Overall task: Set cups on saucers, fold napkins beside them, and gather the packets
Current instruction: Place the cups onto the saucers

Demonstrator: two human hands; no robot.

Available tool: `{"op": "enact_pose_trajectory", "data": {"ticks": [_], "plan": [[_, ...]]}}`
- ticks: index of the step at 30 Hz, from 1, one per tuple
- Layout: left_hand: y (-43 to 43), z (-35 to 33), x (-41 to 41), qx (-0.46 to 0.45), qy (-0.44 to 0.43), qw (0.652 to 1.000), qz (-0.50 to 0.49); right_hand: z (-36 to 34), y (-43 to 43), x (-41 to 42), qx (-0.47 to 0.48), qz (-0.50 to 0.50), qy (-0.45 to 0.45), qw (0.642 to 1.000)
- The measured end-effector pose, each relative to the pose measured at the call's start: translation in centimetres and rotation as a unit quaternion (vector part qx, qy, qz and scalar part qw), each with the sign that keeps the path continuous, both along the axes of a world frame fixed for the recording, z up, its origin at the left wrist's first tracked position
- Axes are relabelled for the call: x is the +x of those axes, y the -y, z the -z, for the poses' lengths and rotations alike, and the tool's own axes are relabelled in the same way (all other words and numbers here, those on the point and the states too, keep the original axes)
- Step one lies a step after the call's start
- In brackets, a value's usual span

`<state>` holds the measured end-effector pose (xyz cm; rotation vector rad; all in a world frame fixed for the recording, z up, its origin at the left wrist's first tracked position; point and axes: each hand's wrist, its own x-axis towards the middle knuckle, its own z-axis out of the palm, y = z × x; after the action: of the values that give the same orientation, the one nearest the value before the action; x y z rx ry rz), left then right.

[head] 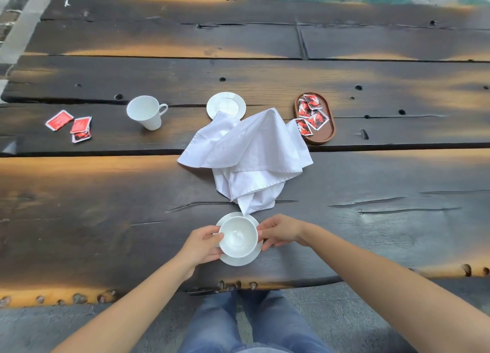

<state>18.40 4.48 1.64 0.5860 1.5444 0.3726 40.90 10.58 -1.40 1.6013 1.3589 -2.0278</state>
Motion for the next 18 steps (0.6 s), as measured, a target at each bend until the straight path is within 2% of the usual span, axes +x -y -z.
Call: {"op": "enact_pose_trajectory", "data": {"ticks": [13, 18], "plan": [[0.3, 0.5, 0.0, 0.032, -0.005, 0.999, 0.017, -0.4, -0.2, -0.2, 0.021, -0.005, 0.022, 1.000], [-0.4, 0.1, -0.4, 0.056, -0.055, 0.990, 0.114, -1.8, -1.1, -0.7, 0.079, -0.036, 0.052, 0.995]]}}
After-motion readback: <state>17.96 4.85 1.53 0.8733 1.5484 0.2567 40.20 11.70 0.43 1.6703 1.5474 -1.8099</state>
